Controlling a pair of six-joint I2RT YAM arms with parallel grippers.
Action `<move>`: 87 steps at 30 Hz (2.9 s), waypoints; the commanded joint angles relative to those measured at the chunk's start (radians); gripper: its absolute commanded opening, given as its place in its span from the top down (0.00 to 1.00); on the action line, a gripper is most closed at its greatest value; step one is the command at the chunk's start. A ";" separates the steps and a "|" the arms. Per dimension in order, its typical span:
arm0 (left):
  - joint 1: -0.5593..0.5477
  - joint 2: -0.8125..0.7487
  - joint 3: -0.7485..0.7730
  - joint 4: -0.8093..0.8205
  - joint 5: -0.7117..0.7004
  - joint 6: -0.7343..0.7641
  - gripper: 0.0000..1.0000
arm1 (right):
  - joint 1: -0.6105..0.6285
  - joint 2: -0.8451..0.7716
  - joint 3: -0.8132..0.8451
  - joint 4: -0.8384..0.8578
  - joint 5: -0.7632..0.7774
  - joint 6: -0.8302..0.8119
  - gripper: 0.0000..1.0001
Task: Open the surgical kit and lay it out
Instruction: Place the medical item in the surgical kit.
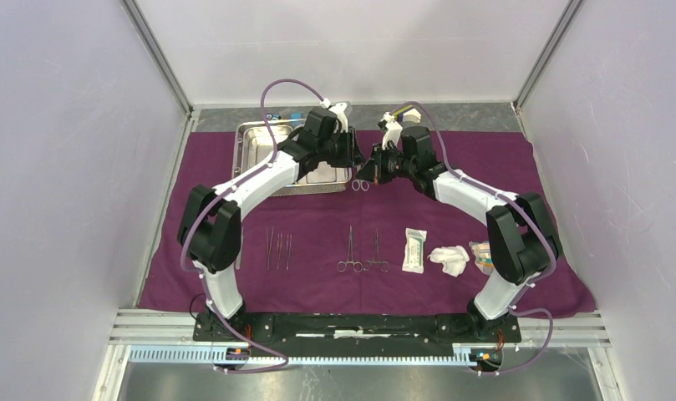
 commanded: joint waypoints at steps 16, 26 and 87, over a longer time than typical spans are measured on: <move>-0.005 0.019 0.060 -0.005 -0.013 0.005 0.86 | -0.007 -0.022 -0.014 0.066 -0.012 0.029 0.93; -0.004 -0.002 0.055 -0.040 -0.076 0.042 0.98 | -0.021 -0.050 -0.014 0.039 -0.036 -0.032 0.61; -0.099 -0.202 -0.465 -0.297 -0.166 -0.210 0.98 | -0.474 -0.541 -0.454 -0.057 0.040 -0.610 0.44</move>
